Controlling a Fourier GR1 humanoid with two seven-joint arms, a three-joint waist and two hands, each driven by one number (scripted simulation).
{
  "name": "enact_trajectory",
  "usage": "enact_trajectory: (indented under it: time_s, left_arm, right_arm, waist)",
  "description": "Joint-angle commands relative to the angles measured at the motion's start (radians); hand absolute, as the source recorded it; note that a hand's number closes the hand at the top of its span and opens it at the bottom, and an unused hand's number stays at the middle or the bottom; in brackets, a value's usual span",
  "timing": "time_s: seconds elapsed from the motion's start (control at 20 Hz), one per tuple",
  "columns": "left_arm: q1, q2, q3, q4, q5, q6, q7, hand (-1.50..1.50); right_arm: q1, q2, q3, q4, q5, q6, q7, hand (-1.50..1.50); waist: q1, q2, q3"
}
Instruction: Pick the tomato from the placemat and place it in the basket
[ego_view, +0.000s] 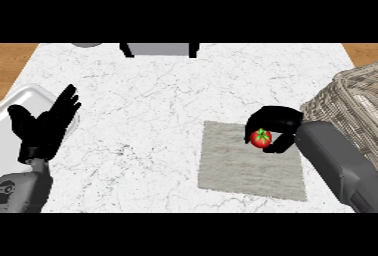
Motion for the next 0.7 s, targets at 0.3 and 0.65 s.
enact_trajectory:
  time_s: [0.3,0.65]
  left_arm:
    - [0.031,0.024,0.035,-0.040,0.005,-0.055,0.026,0.00]
    - [0.031,0.010,0.051,-0.009,0.000,-0.004,0.020,0.00]
  right_arm:
    - [0.034,0.070,-0.021,-0.010,0.112,-0.049,-0.027,1.50]
    - [0.031,0.092,-0.379,0.159,-0.150,-0.136,0.648,1.50]
  waist:
    - [0.000,-0.001,0.000]
    - [-0.087,-0.019,-0.007]
